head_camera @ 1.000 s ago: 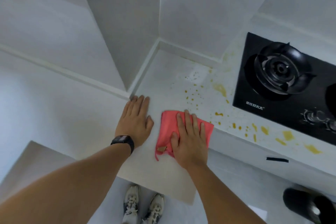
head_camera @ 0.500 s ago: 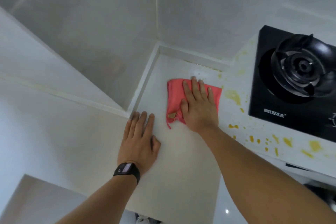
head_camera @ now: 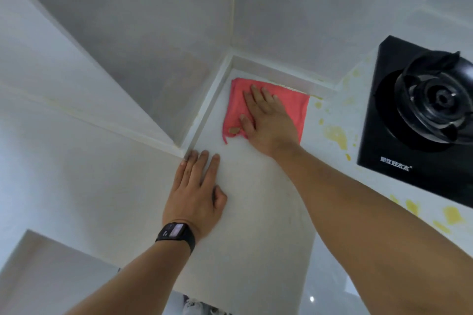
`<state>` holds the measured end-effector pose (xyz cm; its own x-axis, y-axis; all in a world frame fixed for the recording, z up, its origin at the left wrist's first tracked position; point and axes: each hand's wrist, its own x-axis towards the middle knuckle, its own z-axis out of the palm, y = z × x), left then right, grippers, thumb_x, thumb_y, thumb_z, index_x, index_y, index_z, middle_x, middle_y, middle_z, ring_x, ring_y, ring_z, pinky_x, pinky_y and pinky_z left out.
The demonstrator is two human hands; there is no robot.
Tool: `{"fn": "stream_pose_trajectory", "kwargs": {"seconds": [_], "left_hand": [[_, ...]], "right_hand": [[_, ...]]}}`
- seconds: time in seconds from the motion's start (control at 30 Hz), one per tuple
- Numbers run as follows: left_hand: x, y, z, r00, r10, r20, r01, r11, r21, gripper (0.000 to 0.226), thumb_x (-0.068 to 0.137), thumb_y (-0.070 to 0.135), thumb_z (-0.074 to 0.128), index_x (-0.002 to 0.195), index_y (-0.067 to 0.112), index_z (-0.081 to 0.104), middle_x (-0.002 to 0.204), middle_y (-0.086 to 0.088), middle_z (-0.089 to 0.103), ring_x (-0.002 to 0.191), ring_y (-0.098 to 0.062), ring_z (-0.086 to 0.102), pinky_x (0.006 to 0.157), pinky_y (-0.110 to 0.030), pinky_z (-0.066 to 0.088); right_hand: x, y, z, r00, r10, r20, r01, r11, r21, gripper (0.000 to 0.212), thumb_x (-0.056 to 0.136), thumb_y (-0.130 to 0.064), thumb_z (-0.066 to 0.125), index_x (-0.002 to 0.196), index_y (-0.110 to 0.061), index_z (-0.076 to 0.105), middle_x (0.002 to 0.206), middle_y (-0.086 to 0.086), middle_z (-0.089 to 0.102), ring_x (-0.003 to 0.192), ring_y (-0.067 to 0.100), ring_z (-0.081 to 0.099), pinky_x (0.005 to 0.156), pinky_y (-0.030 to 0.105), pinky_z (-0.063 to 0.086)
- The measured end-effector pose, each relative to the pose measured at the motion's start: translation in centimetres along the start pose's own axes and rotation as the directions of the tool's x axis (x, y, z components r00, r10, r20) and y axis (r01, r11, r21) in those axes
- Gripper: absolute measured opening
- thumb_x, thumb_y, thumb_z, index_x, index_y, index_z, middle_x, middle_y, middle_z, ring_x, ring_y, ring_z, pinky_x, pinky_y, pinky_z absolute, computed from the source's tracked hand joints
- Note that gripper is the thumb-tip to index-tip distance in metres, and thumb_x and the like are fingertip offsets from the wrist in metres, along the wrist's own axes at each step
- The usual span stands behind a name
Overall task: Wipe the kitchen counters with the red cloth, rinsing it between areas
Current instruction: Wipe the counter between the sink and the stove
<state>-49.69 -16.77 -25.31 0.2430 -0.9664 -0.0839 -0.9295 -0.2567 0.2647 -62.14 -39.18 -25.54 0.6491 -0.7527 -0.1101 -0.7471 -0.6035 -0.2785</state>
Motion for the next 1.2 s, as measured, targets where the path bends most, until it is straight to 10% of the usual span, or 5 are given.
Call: {"fn": "stream_pose_trajectory", "kwargs": {"seconds": [0.83,1.2], "left_hand": [[-0.1,-0.2,0.3,1.000,-0.004,0.028,0.004,1.000,0.002,0.071,0.094,0.037,0.032,0.162,0.015,0.030,0.166,-0.014,0.032,0.156,-0.032,0.021,0.130,-0.043,0.010],[-0.1,0.0,-0.4,0.997,-0.020,0.070,0.022,0.999,-0.033,0.071,0.095,0.037,0.032,0.163,0.016,0.026,0.168,-0.013,0.025,0.159,-0.030,0.013,0.130,-0.043,0.006]], "right_hand": [[-5.7,10.1,-3.5,0.978,0.200,0.059,-0.193,0.976,-0.105,0.069,0.103,-0.057,0.029,0.165,-0.034,0.008,0.173,-0.011,0.004,0.159,0.012,0.000,0.129,0.037,-0.004],[-8.4,1.2,-0.2,0.946,0.319,0.050,-0.316,0.947,-0.061,0.069,0.105,-0.054,0.022,0.166,-0.027,0.003,0.174,-0.004,-0.003,0.160,0.019,-0.005,0.128,0.043,-0.006]]}}
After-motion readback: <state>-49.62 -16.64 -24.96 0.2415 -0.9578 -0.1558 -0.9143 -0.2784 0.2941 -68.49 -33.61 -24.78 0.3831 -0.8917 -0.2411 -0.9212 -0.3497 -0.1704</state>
